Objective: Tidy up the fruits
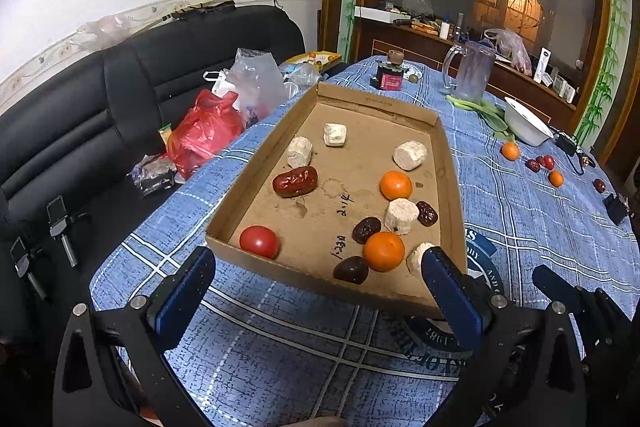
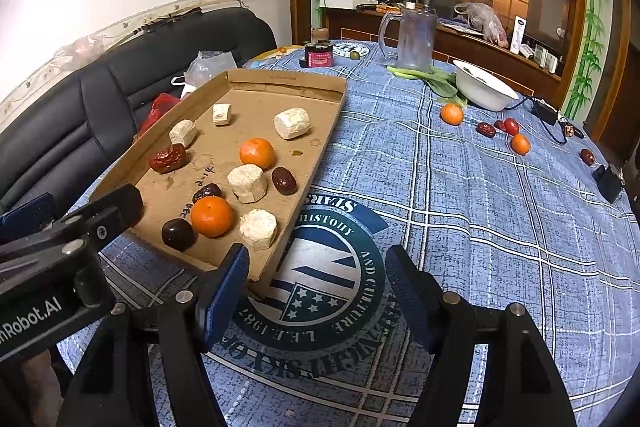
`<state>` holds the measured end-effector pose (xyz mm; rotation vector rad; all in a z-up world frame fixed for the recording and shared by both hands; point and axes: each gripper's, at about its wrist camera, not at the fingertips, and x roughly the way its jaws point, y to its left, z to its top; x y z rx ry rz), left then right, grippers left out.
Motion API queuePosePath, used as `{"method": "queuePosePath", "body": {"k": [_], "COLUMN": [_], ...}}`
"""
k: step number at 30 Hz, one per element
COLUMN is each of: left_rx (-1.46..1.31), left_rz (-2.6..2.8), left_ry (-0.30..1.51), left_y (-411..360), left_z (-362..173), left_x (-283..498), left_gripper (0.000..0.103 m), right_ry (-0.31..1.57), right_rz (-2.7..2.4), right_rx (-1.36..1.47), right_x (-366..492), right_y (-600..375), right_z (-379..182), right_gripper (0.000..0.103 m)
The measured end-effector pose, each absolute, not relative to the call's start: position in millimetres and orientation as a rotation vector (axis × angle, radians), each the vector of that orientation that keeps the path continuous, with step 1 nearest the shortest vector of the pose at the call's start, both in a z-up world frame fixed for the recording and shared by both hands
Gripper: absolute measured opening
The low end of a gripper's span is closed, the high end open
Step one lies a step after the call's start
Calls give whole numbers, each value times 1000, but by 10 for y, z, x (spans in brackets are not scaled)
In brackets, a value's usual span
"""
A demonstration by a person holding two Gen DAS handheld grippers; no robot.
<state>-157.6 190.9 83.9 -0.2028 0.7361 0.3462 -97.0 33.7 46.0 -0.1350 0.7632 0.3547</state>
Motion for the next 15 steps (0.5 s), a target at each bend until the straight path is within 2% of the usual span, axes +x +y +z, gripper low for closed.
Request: {"method": "queuePosePath", "body": {"k": [10,15], "left_rx": [-219,-222], "left_rz": [371,376], "left_ry": [743,744], "left_y": [1970,1977], "left_z": [842,850], "left_x": [-1590,-1596], "left_gripper": [103,103], "right_ry": [774,768], "right_rz": [367,361], "right_rx": [-157,-151], "right_x": [-966,-977], "right_y": [410,396], "right_z": [439,454], "right_gripper": [75,81]}}
